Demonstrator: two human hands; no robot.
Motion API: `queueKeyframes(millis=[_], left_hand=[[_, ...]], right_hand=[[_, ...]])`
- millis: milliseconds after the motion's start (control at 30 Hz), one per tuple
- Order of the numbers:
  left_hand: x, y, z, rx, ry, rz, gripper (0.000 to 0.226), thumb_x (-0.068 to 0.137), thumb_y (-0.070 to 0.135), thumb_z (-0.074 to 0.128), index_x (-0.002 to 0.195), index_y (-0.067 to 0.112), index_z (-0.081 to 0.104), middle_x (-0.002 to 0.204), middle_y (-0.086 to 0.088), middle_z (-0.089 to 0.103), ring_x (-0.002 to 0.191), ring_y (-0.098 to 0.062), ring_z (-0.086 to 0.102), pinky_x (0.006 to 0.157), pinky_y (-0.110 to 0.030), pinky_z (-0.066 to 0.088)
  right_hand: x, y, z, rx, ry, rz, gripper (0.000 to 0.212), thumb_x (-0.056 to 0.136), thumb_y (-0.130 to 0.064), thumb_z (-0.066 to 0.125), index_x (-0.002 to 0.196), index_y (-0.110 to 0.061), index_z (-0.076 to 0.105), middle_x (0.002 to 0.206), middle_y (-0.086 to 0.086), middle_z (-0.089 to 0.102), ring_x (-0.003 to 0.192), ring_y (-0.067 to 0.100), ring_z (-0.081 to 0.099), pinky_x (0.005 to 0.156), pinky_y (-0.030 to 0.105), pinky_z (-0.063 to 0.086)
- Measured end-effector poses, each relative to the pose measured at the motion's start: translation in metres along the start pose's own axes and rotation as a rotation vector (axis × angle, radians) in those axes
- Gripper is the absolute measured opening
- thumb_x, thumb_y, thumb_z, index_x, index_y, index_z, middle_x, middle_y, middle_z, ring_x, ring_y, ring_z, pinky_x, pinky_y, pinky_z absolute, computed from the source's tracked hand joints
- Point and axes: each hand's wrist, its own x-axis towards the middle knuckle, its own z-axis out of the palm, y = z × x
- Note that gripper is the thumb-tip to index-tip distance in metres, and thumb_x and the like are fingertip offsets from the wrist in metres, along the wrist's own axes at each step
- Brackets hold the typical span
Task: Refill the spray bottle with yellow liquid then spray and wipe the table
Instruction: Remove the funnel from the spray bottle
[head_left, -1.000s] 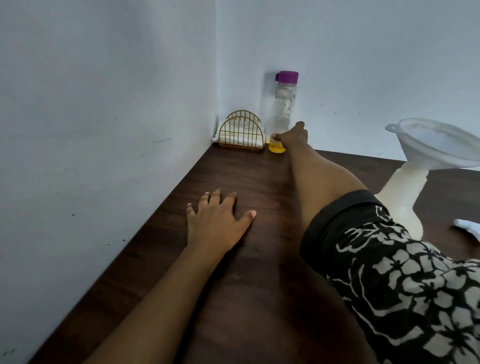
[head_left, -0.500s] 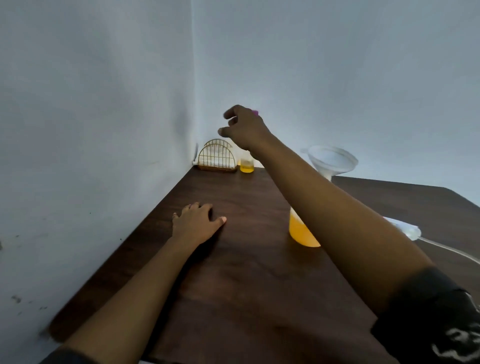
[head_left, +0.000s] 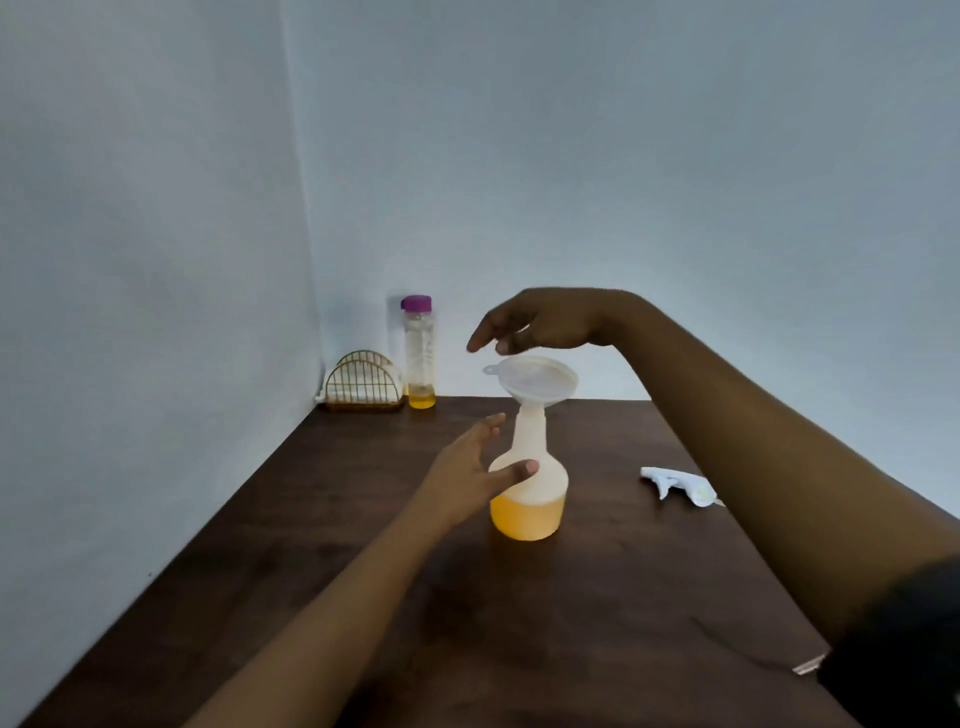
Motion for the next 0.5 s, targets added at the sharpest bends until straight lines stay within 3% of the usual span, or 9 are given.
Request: queueKeyframes(millis=[100,200,300,400,500], left_hand=[[0.014,0.008,0.017,-0.079,0.04,-0.029,0.085,0.073,0.055,0.069,0.144,0.029,0.031,0.147,0.005,0.04,0.133,-0.014,0.039,0.1,-0.031,0.035],[0.02,0.004,0.027,-0.093,0.027,-0.054,0.069,0.077,0.049,0.069,0.135,0.024,0.042,0.138,0.004,0.05,0.123,-0.016,0.049,0.091,-0.028,0.042],[0.023,-0.003,0.032,-0.057,0.011,-0.038,0.057,0.081,0.045,0.067,0.129,0.021,0.049,0.129,0.001,0.057,0.108,-0.013,0.054,0.08,-0.022,0.044],[0.023,-0.007,0.035,-0.068,0.029,-0.029,0.055,0.081,0.045,0.066,0.129,0.022,0.05,0.127,0.002,0.058,0.107,-0.013,0.055,0.08,-0.022,0.045],[0.023,-0.011,0.038,-0.076,0.049,-0.028,0.055,0.082,0.045,0.065,0.129,0.022,0.049,0.126,0.004,0.057,0.106,-0.011,0.053,0.081,-0.025,0.043]], right_hand=[[0.007,0.01,0.002,0.039,-0.127,0.006,0.036,0.096,-0.007,0.047,0.126,-0.023,0.059,0.12,-0.014,0.056,0.095,-0.017,0.048,0.086,0.009,0.035],[0.013,0.017,0.004,0.034,-0.189,-0.012,0.033,0.096,-0.01,0.049,0.123,-0.024,0.061,0.116,-0.016,0.059,0.103,-0.008,0.051,0.087,0.008,0.036],[0.017,0.024,0.006,0.057,-0.179,-0.024,0.031,0.095,-0.01,0.051,0.121,-0.021,0.063,0.12,-0.012,0.061,0.114,0.003,0.051,0.091,0.01,0.037],[0.02,0.031,0.006,0.103,-0.141,-0.028,0.028,0.094,-0.011,0.053,0.116,-0.022,0.065,0.118,-0.007,0.064,0.111,0.004,0.054,0.094,0.018,0.04],[0.023,0.035,0.004,0.121,-0.072,-0.002,0.022,0.092,-0.015,0.057,0.105,-0.028,0.069,0.107,-0.009,0.067,0.103,0.006,0.057,0.078,0.024,0.045]])
